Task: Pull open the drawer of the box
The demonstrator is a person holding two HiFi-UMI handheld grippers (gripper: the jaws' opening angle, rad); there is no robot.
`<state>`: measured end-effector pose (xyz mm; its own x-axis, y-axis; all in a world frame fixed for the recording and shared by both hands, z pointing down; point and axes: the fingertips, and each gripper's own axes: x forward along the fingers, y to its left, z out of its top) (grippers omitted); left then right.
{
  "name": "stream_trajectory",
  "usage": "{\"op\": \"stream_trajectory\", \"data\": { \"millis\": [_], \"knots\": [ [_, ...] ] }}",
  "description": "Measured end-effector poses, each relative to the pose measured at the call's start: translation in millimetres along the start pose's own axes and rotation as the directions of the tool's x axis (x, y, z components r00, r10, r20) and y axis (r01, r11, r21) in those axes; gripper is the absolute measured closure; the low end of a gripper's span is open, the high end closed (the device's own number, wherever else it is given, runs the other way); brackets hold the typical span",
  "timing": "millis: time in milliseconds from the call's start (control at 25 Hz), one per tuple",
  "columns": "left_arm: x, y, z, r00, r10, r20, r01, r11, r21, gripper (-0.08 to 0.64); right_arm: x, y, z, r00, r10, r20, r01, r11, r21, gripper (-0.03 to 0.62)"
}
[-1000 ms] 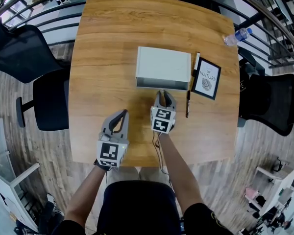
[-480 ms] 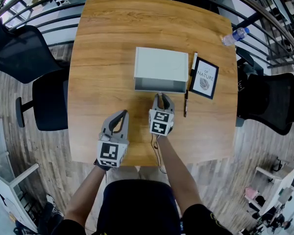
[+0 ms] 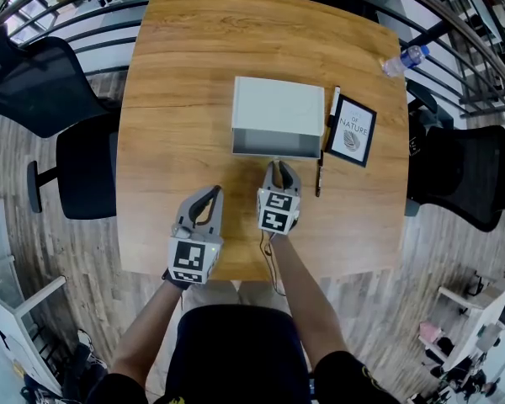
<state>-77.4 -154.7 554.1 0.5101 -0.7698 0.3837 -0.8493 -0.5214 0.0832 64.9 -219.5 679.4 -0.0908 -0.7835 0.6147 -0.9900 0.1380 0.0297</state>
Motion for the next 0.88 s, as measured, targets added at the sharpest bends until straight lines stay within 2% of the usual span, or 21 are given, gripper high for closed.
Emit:
{"op": "stream_trajectory", "data": {
  "millis": [120, 320, 480, 680, 720, 840, 880],
  "knots": [
    [-1, -2, -1, 1.0, -0.002, 0.001, 0.002, 1.0, 0.0, 0.551, -7, -2, -5, 1.0, -0.026, 0.007, 0.026, 1.0, 0.004, 0.598],
    [-2, -7, -2, 1.0, -0.007, 0.001, 0.007, 1.0, 0.004, 0.551, -13, -4, -12, 1.0, -0.017, 0.014, 0.018, 0.999, -0.031, 0.598],
    [-5, -10, -3, 1.0, -0.008, -0.002, 0.008, 1.0, 0.001, 0.551, -12, -7, -11, 1.0, -0.008, 0.016, 0.008, 1.0, 0.011, 0.597],
    [-10, -8, -3, 1.0, -0.004, -0.001, 0.004, 1.0, 0.001, 0.551, -11, -3, -7, 0.999, 0.005, 0.035, -0.005, 1.0, -0.004, 0.597],
    [-11, -7, -2, 1.0, -0.003, -0.001, 0.003, 1.0, 0.002, 0.551, -11, -2, -7, 1.0, 0.007, 0.031, -0.007, 1.0, -0.002, 0.595],
    [-13, -7, -4, 1.0, -0.003, -0.003, 0.003, 1.0, 0.004, 0.551, -8, 3, -8, 1.0, 0.023, 0.012, -0.023, 1.0, 0.001, 0.525],
    [-13, -6, -4, 1.0, -0.002, -0.005, 0.002, 1.0, 0.005, 0.551, -6, 4, -8, 1.0, 0.025, 0.007, -0.025, 1.0, -0.001, 0.523]
  ]
}}
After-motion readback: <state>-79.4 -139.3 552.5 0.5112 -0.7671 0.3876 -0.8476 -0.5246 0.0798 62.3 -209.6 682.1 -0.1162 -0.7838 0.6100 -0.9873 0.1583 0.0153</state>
